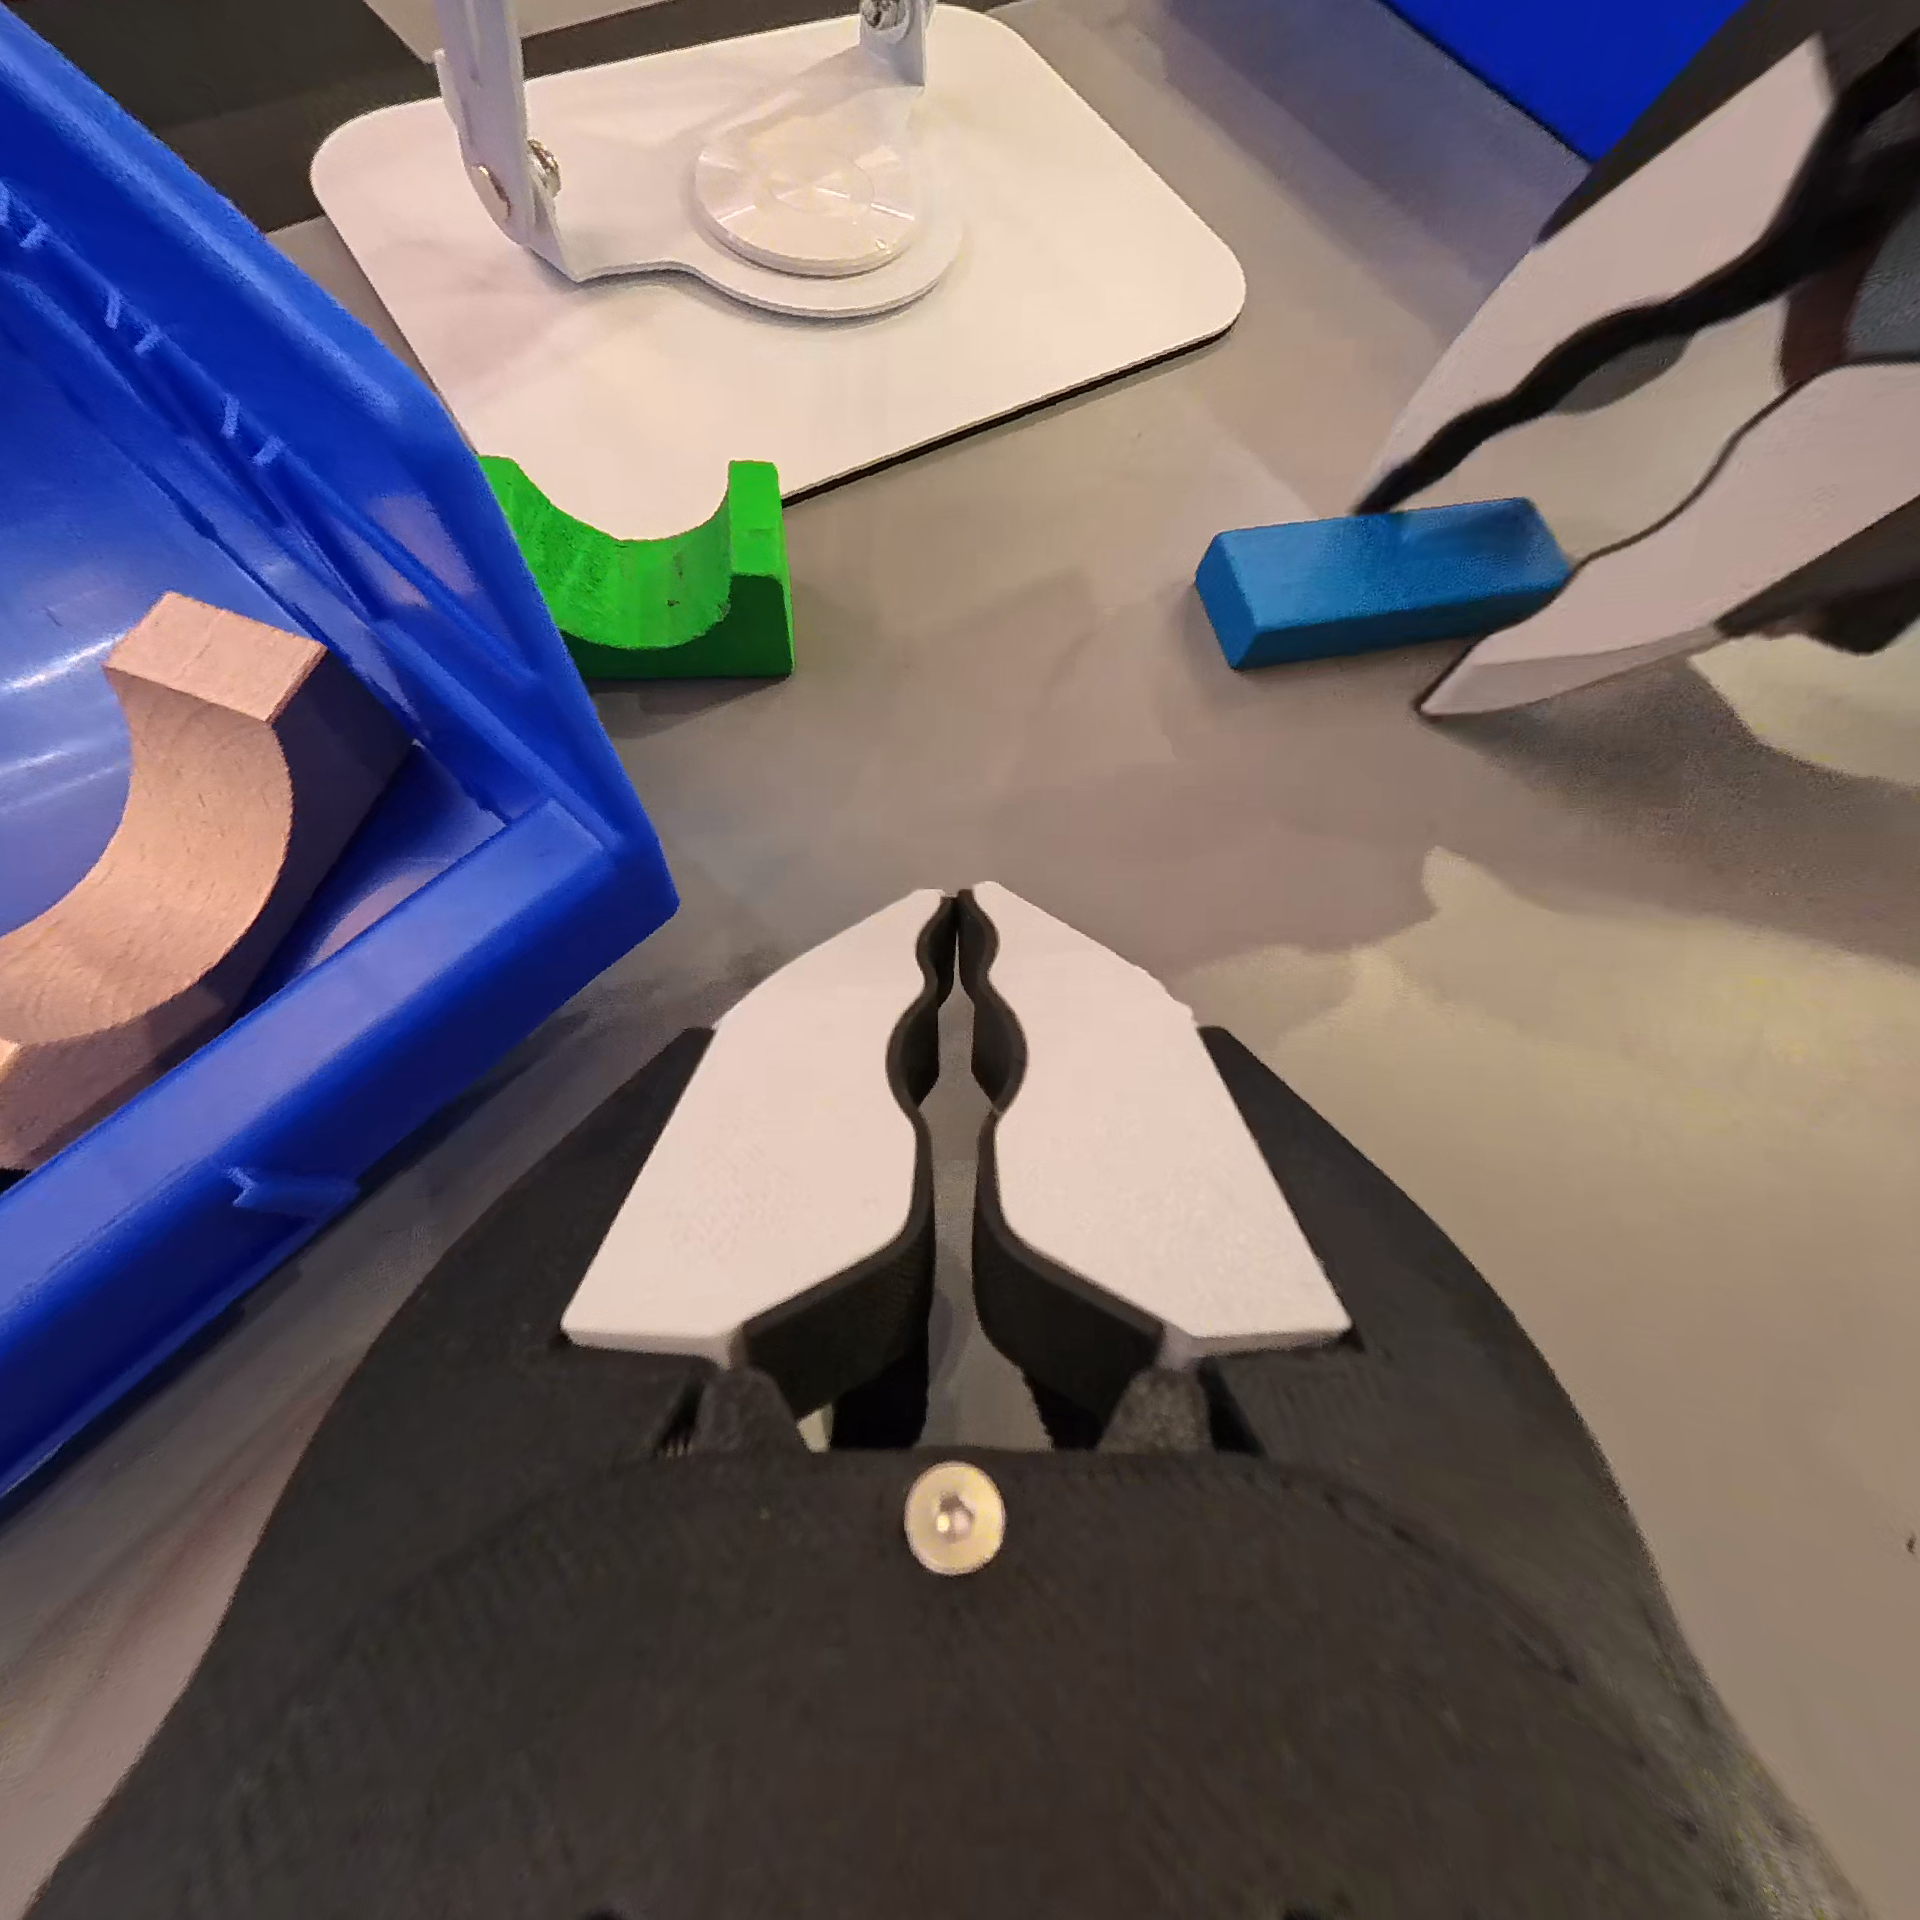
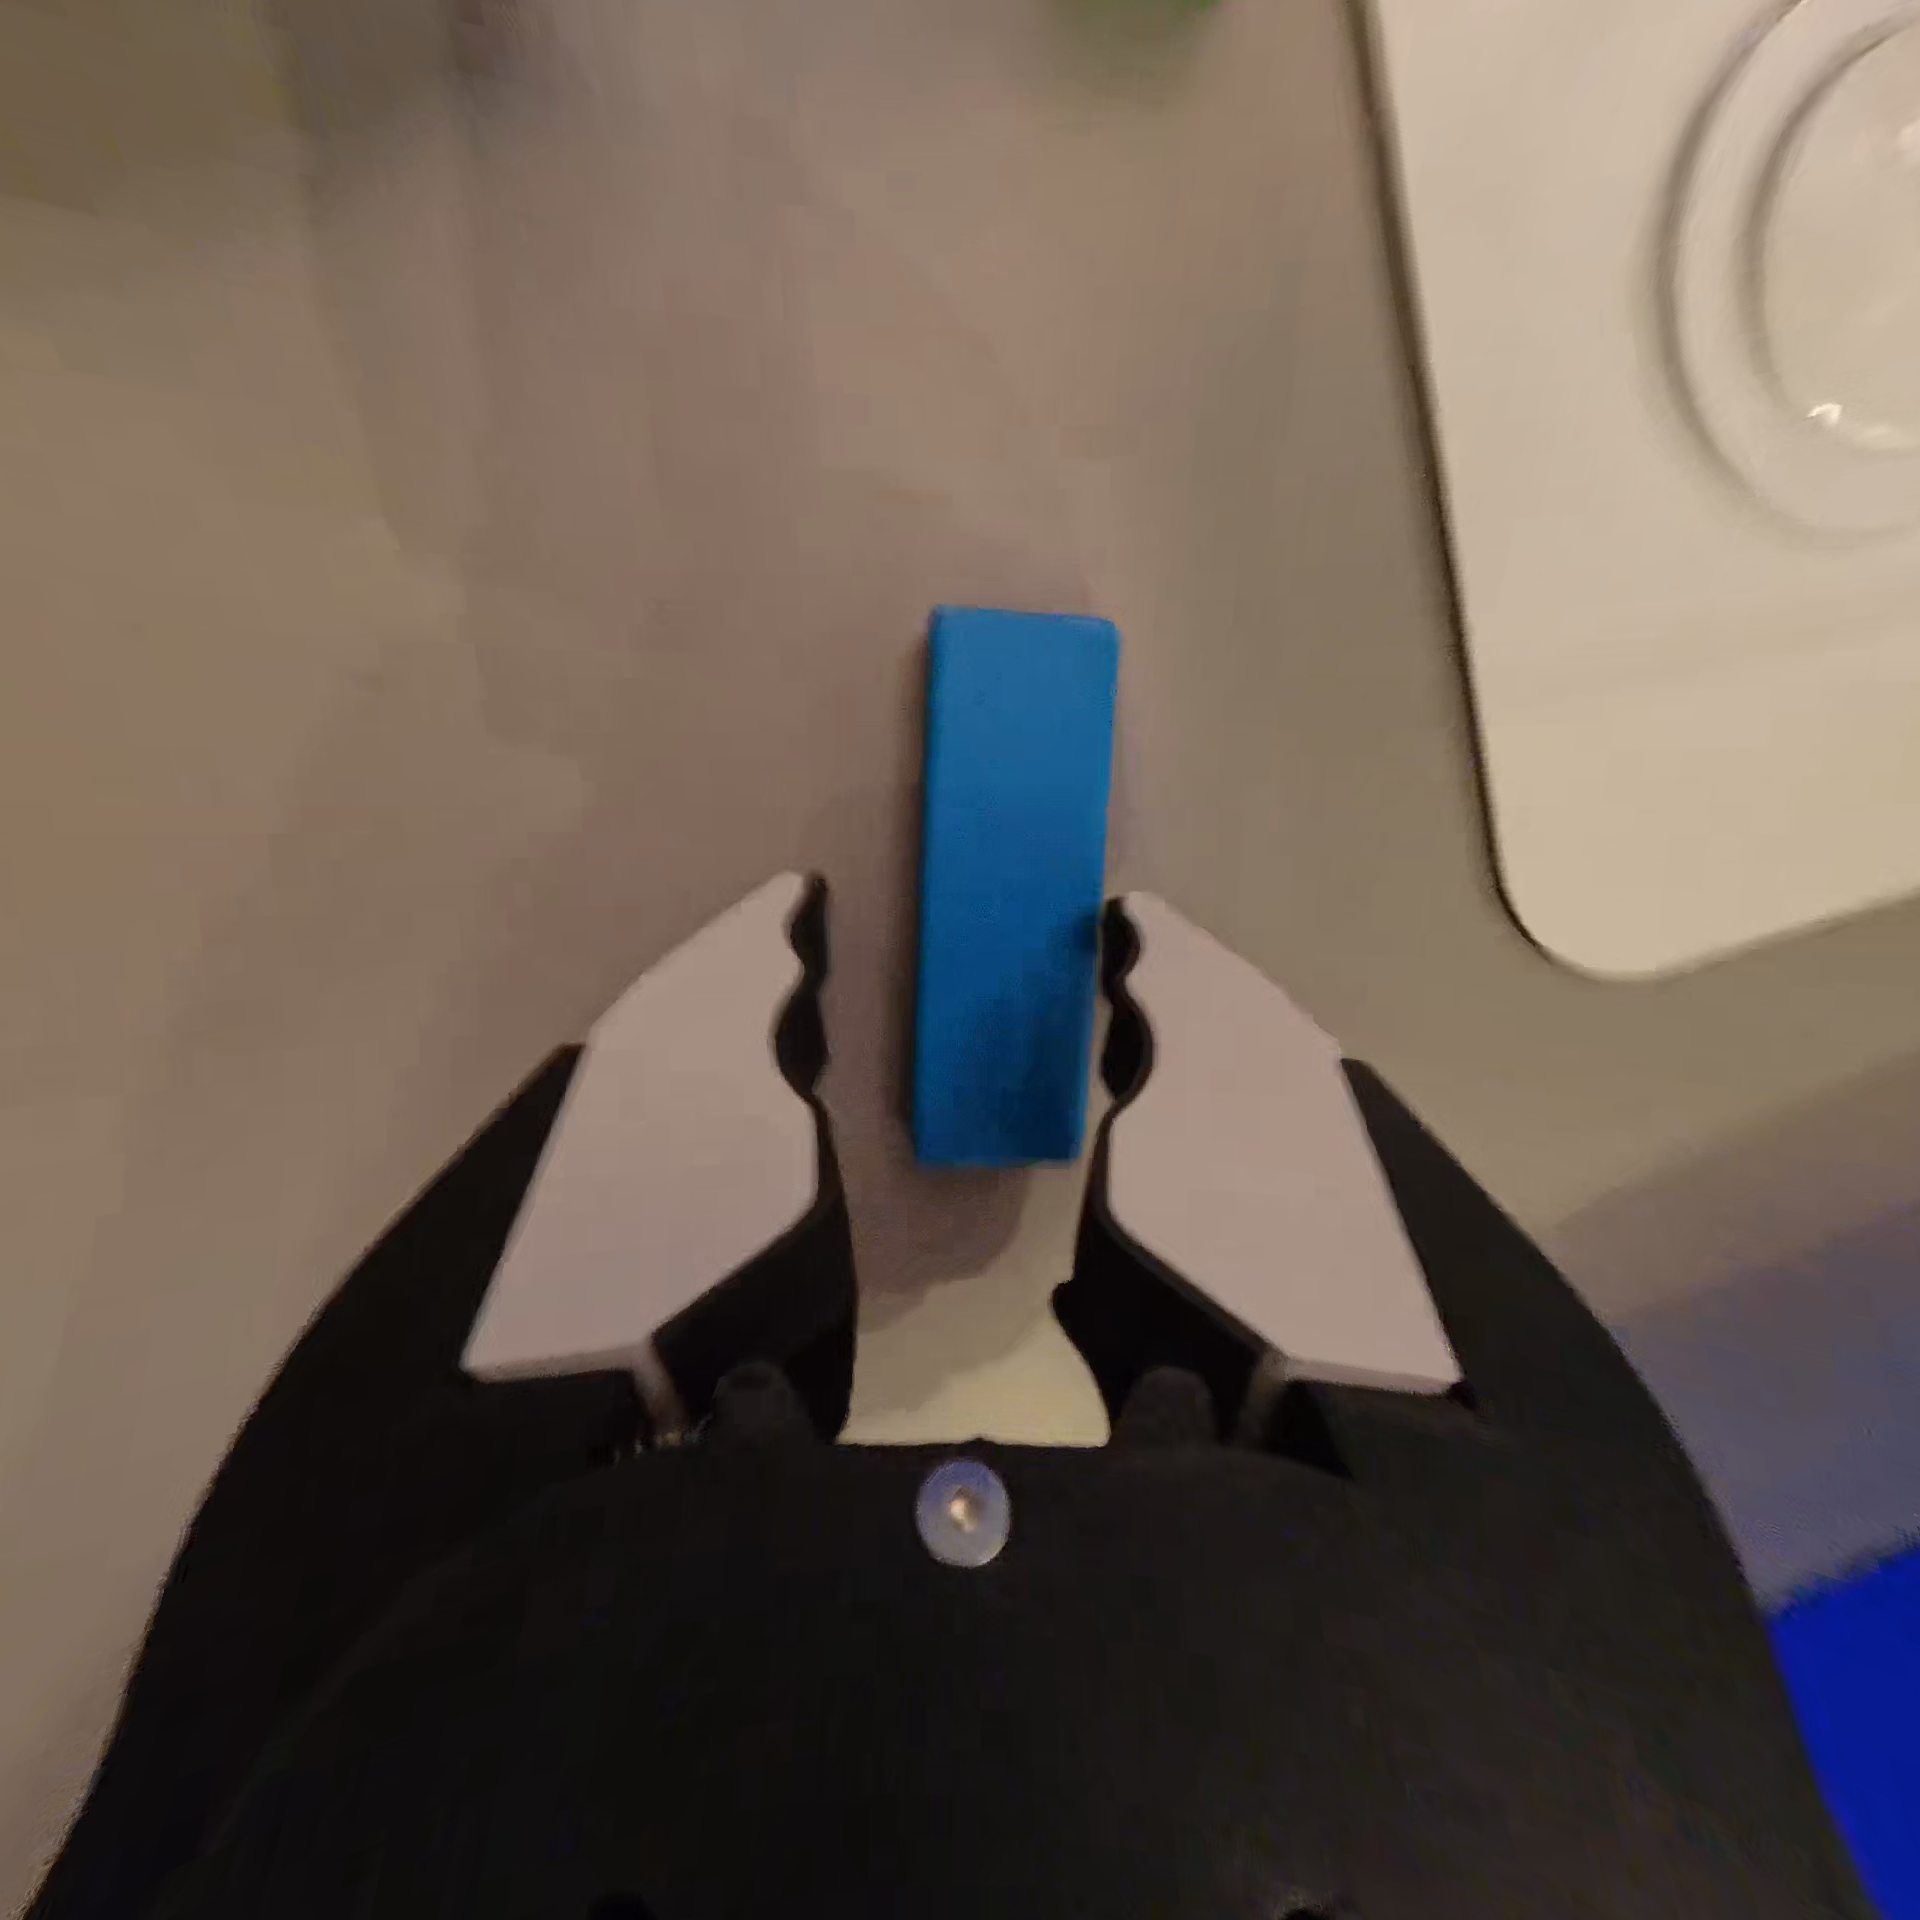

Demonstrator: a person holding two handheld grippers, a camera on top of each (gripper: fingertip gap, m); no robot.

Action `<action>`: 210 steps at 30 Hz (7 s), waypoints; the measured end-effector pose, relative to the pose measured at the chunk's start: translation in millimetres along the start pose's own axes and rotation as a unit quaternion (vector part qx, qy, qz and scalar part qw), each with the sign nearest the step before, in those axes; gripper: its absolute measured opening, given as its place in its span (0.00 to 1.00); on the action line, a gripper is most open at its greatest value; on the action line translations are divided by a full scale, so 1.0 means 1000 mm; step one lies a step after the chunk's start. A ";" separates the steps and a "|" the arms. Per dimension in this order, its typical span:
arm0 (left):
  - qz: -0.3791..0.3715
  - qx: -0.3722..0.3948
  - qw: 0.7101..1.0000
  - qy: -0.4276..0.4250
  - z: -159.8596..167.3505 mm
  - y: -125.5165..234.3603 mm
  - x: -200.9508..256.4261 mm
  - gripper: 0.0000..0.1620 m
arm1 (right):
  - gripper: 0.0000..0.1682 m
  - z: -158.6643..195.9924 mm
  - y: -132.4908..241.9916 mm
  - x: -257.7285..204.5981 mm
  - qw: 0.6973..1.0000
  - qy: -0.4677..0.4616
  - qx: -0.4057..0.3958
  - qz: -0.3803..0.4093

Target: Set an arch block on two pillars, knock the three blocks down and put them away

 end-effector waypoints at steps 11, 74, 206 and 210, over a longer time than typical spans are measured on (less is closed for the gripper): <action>0.008 -0.005 1.000 -0.002 0.001 -0.001 0.001 0.00 | 0.19 -0.007 0.138 0.053 0.968 -0.112 0.210 0.077; 0.021 -0.028 0.999 -0.013 0.005 -0.005 0.006 0.00 | 0.21 -0.083 0.115 0.015 0.973 -0.047 0.225 -0.006; -0.227 0.079 0.958 -0.158 -0.081 0.052 0.019 0.37 | 0.25 0.042 0.066 0.051 0.968 -0.118 0.219 0.031; -0.294 -0.007 0.955 -0.041 -0.073 0.104 -0.072 0.40 | 0.23 0.041 0.072 0.053 0.965 -0.120 0.230 0.039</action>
Point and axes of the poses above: each gripper's, where its closed fingertips meet, y back along the fingers, z out of its underside, x = y × z across the jaws, the point moved 1 cm from there along y, back along the fingers, and after that the axes turned 1 degree about z, right-handed, at the moved point
